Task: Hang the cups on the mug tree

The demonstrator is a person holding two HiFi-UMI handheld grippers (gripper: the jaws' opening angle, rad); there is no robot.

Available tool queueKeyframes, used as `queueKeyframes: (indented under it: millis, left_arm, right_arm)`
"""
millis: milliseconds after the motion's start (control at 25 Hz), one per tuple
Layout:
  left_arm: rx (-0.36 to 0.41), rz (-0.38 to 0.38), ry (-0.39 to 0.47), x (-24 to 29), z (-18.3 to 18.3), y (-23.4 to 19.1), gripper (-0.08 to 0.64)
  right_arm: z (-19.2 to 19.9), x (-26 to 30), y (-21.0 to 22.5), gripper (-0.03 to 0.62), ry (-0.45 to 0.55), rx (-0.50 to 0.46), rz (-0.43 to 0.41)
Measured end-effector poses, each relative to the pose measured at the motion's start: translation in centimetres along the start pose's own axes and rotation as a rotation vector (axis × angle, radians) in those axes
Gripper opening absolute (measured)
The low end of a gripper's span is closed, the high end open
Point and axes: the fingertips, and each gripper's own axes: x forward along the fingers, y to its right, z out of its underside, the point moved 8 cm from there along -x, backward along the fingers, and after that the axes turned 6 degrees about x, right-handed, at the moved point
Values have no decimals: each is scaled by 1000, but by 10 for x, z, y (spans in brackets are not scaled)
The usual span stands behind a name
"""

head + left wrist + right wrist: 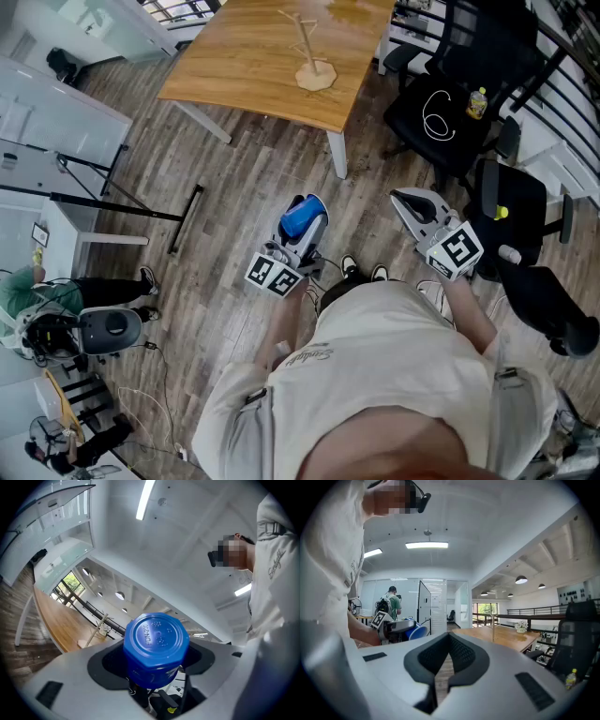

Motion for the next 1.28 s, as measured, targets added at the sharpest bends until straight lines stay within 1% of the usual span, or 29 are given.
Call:
queueKeyframes:
  millis: [240,360,440,560,720,880,1080,1160,1280]
  left_arm:
    - [34,56,2,10,-23,-25,313]
    - [44,76,-5,16,-27,-34,312]
    - [52,84,-22,16,-29,-38,312]
    - [63,87,-54,13,-28,-43,312]
    - [55,58,-89,20,-16,-59,311]
    - [28,44,-106,43,-6,-72,313]
    - [42,30,-139,94,-10,-91,313]
    - [50,25,-146,111,-17,-100,313]
    - [47,3,-143,131,-26,-118,313]
  right_arm:
    - [-1,27,-2,-5,29,10,30]
    - [3,38,2,-6,48,42,43]
    - [7,44,2,-5,43,56,62]
    - [15,48,1,-5,27,83,77]
    - [25,53,10,-5,-3,104,81]
    - [35,54,33,-5,-16,134,91]
    - [47,71,86,-5,-34,201,95]
    - [41,86,105,-5,-23,188,71]
    - [30,109,130,-5,19,158,42]
